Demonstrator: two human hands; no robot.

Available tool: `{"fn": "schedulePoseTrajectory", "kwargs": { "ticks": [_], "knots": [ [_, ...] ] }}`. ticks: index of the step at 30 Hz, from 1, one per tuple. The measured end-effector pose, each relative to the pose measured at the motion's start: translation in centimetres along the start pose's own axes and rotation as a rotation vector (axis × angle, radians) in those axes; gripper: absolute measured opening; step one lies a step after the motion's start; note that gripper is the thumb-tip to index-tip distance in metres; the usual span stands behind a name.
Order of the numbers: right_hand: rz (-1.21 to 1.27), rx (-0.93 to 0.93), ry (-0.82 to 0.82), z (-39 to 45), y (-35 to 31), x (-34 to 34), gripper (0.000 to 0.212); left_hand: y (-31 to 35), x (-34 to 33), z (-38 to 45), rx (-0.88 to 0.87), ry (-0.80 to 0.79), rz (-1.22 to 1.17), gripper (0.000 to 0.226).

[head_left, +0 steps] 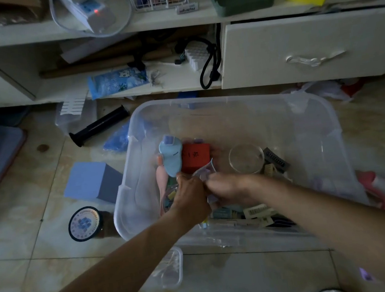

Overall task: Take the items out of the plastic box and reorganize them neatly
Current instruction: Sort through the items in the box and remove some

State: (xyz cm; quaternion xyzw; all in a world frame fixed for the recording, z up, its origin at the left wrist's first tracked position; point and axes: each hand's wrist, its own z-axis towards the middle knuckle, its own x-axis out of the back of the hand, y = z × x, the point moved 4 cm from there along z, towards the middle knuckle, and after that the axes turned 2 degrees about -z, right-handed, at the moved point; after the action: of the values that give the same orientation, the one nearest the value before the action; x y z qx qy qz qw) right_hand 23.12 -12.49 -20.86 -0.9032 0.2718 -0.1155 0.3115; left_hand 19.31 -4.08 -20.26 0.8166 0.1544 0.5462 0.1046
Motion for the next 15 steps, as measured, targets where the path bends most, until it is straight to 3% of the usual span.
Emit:
{"fn": "schedulePoseTrajectory", "kwargs": {
  "ticks": [2, 5, 7, 9, 13, 15],
  "knots": [
    [0.098, -0.008, -0.171, -0.2, -0.2, 0.3, 0.035, -0.8, -0.3, 0.2, 0.080, 0.028, 0.015, 0.038],
    [-0.093, 0.033, -0.203, 0.4, 0.0, 1.8, 0.027, -1.5, -1.0, 0.4, 0.171, 0.007, -0.035, 0.046],
    [-0.306, 0.070, -0.165, 0.6, -0.1, 1.9, 0.006, -1.8, -1.0, 0.4, 0.201, -0.032, -0.068, 0.049],
    [-0.358, 0.121, -0.055, 0.8, 0.1, 1.8, 0.020, -2.0, -1.0, 0.6, 0.211, -0.039, -0.070, 0.047],
    [-0.431, 0.295, 0.166, 0.4, -0.5, 1.2, 0.017, -1.8, -0.8, 0.9, 0.170, -0.013, -0.063, 0.033],
    [-0.533, 0.361, 0.172, 0.8, -0.8, 1.1, 0.017, -2.0, -0.8, 0.8, 0.160, 0.000, -0.071, 0.031]
  ]
}}
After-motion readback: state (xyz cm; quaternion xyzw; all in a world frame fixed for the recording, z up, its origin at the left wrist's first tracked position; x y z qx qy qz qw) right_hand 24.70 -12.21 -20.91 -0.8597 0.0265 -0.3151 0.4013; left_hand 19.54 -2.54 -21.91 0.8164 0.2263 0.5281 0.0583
